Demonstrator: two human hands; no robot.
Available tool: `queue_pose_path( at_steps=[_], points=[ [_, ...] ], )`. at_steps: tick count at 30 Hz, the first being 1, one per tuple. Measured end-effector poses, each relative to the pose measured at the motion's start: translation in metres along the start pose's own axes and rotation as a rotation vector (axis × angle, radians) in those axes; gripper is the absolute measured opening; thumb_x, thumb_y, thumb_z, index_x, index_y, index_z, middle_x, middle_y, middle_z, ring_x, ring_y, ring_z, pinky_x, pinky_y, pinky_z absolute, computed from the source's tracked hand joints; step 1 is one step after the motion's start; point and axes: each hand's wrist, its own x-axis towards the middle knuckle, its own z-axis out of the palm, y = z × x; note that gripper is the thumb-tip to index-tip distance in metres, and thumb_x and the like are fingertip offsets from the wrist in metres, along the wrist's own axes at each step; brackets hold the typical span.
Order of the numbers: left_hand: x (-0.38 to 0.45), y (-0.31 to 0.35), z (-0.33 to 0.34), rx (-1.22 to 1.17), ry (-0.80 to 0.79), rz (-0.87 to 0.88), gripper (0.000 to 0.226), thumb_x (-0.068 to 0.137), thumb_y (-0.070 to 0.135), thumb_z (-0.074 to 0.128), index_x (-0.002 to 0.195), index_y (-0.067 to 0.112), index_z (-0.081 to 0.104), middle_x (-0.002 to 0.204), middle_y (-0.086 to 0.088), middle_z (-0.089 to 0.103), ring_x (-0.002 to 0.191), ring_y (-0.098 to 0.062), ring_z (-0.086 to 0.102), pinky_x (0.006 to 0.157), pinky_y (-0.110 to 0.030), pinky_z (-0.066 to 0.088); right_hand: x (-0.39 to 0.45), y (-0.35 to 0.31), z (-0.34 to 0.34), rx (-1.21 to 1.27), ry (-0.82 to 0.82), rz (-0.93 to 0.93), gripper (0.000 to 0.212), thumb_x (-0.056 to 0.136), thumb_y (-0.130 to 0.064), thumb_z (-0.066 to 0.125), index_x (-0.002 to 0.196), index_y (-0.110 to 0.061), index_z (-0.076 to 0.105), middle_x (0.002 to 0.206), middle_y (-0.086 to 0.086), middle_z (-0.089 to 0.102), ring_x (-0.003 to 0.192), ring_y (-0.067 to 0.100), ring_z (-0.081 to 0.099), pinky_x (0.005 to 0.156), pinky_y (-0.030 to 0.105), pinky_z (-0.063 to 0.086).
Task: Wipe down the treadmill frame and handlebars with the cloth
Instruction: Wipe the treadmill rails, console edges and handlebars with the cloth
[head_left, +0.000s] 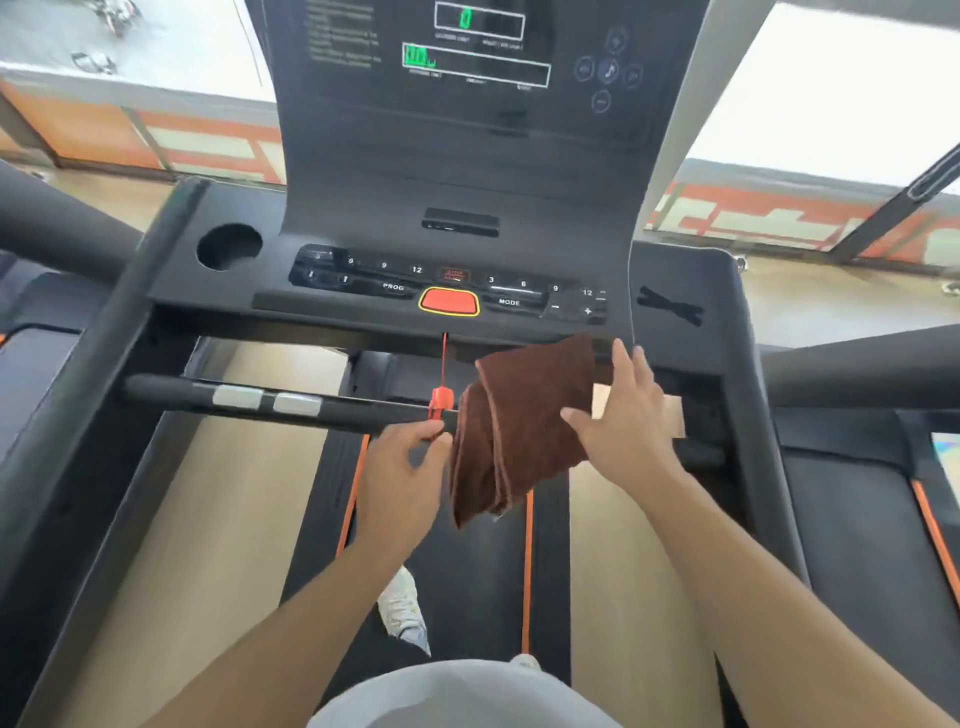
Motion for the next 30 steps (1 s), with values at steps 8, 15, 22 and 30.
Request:
queue_pose_path(
  at_steps=[8,15,22,30],
  points=[
    [0.069,-0.034,-0.01,0.56,-0.153,0.216,0.047,0.098,0.052,0.052,0.138,0.028,0.054,0.146,0.006,0.054,0.152,-0.021,0.023,0.122,-0.048,-0.015,0.021,-0.036,0.105,-0.64,-0.209,-0.255,0.091,0.067,-0.082,0.068,0.137,-0.028,0.046,0.131,-0.001,0.058,0.124,0.026,0.055,0.104,0.047,0.039],
    [0.07,-0.028,-0.004,0.625,-0.188,0.176,0.047,0.1,0.049,0.046,0.142,0.029,0.051,0.149,0.008,0.05,0.154,-0.023,0.014,0.119,-0.051,-0.02,0.037,-0.051,0.115,-0.632,-0.224,-0.441,0.045,0.085,-0.061,0.058,0.112,-0.026,0.054,0.103,-0.004,0.063,0.094,0.023,0.067,0.076,0.037,0.055],
    [0.071,-0.024,-0.001,0.617,-0.133,0.135,0.046,0.101,0.042,0.05,0.145,0.027,0.049,0.148,0.004,0.052,0.153,-0.021,0.019,0.12,-0.051,-0.018,0.067,-0.049,0.093,-0.45,-0.57,-0.43,0.04,0.067,-0.063,0.073,0.089,-0.044,0.046,0.096,-0.011,0.071,0.088,0.021,0.064,0.07,0.034,0.044],
    [0.072,-0.007,0.012,0.689,-0.091,-0.043,0.057,0.1,0.046,0.042,0.153,0.026,0.037,0.156,-0.006,0.044,0.155,-0.026,0.014,0.122,-0.055,-0.014,0.062,-0.006,0.068,-0.494,-0.523,-0.464,0.035,0.07,-0.043,0.067,0.1,-0.037,0.049,0.079,-0.01,0.066,0.073,0.02,0.064,0.072,0.034,0.053]
  ],
)
